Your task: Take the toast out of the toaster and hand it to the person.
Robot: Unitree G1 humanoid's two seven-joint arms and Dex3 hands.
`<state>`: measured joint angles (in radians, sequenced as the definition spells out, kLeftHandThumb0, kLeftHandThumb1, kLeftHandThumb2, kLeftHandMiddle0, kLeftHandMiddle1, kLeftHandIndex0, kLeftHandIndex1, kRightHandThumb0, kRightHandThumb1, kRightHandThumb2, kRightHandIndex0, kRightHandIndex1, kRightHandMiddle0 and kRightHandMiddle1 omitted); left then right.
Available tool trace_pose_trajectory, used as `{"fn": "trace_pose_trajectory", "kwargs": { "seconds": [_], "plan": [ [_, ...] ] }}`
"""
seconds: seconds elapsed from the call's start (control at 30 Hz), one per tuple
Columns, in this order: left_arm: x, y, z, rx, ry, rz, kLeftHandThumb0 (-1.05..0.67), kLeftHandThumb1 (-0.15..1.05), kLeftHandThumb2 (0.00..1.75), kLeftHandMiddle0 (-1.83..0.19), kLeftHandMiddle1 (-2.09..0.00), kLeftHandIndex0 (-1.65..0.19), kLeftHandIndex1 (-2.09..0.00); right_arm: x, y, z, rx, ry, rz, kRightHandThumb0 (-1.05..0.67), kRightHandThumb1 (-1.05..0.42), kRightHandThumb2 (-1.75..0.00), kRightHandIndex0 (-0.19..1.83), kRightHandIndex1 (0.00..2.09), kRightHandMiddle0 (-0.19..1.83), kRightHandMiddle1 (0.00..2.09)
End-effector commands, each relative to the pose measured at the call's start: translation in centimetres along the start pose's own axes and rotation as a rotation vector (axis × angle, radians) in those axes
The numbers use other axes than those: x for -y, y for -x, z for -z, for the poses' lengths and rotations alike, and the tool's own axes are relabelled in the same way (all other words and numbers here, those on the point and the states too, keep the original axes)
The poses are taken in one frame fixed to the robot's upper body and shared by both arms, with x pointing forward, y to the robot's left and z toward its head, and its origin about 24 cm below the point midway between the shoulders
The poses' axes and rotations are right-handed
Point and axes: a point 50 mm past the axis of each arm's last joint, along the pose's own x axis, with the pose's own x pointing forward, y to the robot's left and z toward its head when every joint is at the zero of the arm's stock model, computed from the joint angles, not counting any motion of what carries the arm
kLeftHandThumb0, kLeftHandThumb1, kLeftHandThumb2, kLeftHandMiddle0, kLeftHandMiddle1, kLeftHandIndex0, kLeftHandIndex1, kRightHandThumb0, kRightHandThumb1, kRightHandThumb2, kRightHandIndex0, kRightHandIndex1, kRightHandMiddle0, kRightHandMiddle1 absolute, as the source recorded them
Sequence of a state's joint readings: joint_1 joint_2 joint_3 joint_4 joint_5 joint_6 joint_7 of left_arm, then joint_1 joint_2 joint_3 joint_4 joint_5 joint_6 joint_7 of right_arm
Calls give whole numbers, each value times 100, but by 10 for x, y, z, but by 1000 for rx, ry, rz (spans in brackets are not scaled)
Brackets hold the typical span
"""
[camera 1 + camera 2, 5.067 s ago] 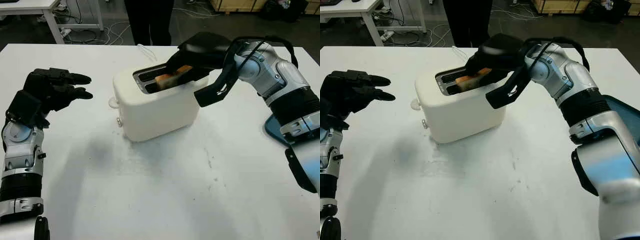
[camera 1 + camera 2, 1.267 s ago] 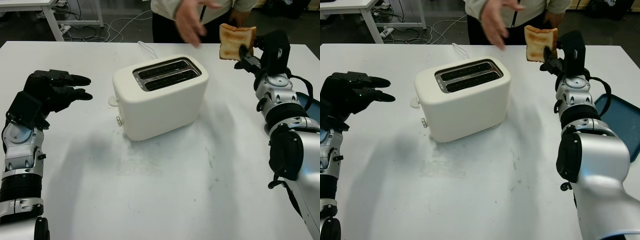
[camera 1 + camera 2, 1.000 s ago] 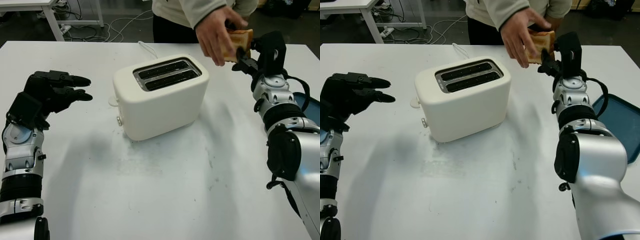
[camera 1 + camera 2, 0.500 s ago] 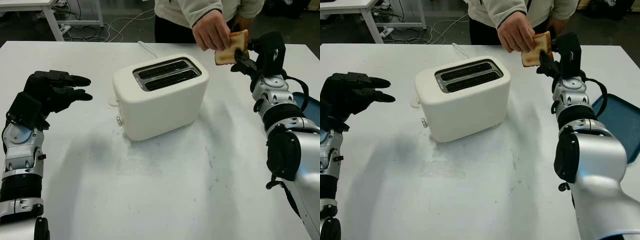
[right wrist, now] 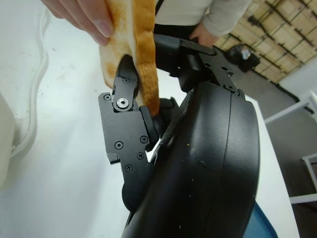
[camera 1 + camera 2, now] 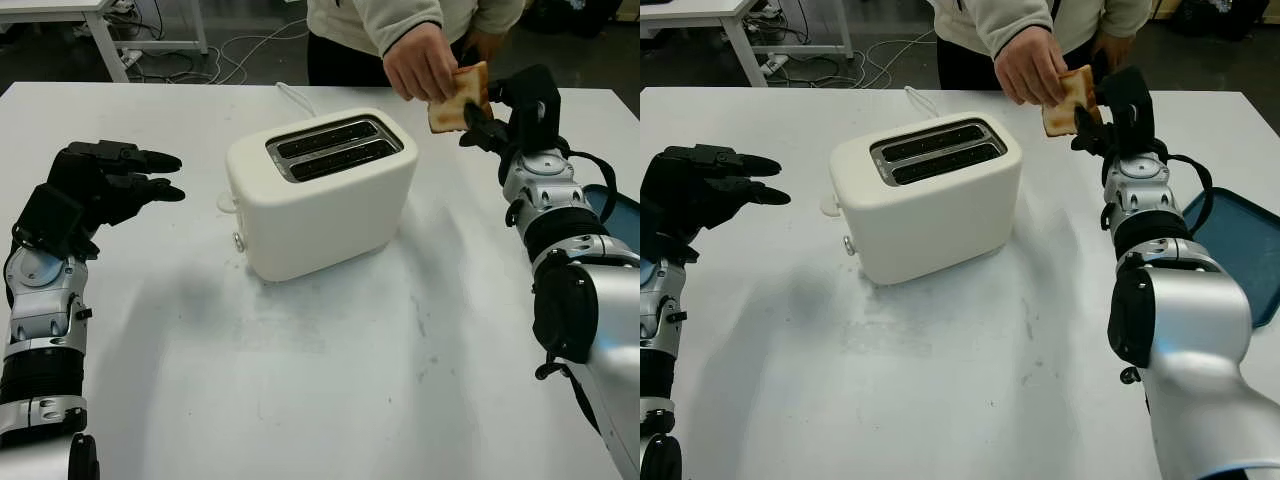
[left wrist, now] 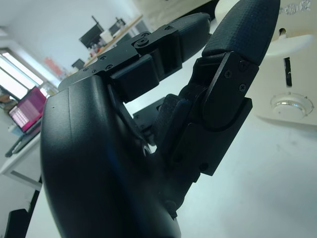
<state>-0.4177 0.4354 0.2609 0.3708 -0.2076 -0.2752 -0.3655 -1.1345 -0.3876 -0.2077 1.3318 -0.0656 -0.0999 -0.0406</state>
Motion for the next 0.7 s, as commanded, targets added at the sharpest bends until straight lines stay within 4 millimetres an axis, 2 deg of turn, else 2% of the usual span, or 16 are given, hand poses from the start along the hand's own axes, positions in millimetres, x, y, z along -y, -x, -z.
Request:
{"fn": "trace_pose_trajectory", "kwargs": {
  "seconds": [0.0,0.03,0.07,0.17,0.3,0.37,0.5,0.53,0.67],
  "plan": [
    [-2,4,2,-6,-7,-6,-105,78,0,-150,-4,-138,0,-4,1,0,35,-25,-58,-62,-92,-21,59,42,54,24],
    [-2,4,3,-6,-5,-8,-105,78,0,-150,-4,-139,0,-6,1,-1,41,-20,-88,-66,-92,-21,38,17,36,10],
    [-2,4,3,-7,-3,-9,-105,77,0,-150,-4,-139,0,-6,1,-1,46,-5,-109,-66,-92,-22,25,9,25,5],
    [-2,4,4,-12,-1,-9,-105,77,0,-150,-4,-139,0,-6,2,-2,71,48,-133,-67,-92,-21,4,1,4,1],
    [-2,5,4,-20,-4,-6,-105,77,0,-150,-4,-139,0,-4,5,2,115,19,-139,-70,-92,-12,0,0,0,0],
    [-1,5,5,-25,3,-7,-105,76,0,-151,-4,-139,-1,-5,9,10,152,-40,-150,-60,-92,-7,0,0,0,0],
    [-1,5,6,-31,9,-9,-105,75,0,-151,-4,-140,-1,-9,20,26,226,-106,-183,-53,-92,-3,0,0,0,0],
    [-1,6,6,-28,4,-10,-105,75,0,-151,-4,-140,-1,-10,24,31,238,-130,-192,-57,-92,-4,0,0,0,0],
    [-1,7,7,-25,6,-20,-105,76,0,-150,-3,-139,0,-11,50,52,312,-187,-199,-53,-92,-5,8,4,6,3]
  ]
}}
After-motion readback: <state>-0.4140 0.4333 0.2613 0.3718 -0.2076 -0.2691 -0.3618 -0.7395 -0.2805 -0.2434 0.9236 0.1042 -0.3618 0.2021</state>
